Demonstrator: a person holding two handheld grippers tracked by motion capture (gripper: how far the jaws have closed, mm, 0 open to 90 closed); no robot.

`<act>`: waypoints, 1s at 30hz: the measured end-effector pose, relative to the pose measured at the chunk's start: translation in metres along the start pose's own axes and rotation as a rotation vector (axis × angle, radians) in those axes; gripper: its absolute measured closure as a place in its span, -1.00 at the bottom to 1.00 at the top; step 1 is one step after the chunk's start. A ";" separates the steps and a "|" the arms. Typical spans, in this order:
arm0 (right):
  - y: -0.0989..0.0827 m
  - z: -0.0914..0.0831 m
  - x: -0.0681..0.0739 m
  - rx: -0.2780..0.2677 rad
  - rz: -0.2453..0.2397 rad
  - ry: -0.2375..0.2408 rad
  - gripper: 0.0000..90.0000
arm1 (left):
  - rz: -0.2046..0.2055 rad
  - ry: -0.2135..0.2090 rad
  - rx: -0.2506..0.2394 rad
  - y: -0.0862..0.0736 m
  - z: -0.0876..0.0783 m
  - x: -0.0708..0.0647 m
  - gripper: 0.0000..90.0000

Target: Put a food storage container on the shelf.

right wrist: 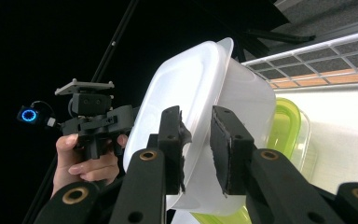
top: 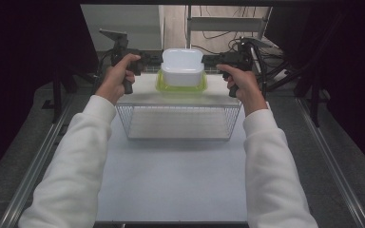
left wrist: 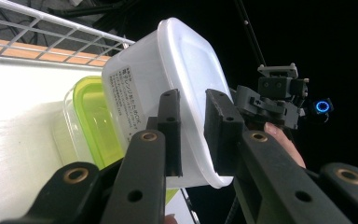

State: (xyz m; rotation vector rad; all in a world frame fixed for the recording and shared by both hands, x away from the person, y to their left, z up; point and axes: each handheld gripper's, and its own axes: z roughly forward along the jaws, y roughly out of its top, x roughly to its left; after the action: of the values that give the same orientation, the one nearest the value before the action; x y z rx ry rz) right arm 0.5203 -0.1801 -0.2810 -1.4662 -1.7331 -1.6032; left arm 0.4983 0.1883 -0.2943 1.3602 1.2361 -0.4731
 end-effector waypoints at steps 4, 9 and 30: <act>0.000 0.000 0.001 -0.003 0.002 -0.004 0.63 | 0.001 0.000 -0.002 0.000 0.000 0.000 0.71; -0.003 -0.001 0.007 -0.043 -0.044 -0.020 0.36 | 0.072 0.000 -0.048 -0.002 -0.004 -0.007 0.61; -0.033 -0.032 0.044 -0.012 -0.404 -0.149 -0.14 | 0.432 0.165 -0.078 -0.043 -0.028 -0.048 -0.34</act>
State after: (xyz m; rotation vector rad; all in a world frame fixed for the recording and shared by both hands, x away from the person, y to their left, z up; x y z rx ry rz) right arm 0.4629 -0.1837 -0.2531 -1.3294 -2.2209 -1.7310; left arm 0.4340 0.1853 -0.2668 1.5691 1.0380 -0.0096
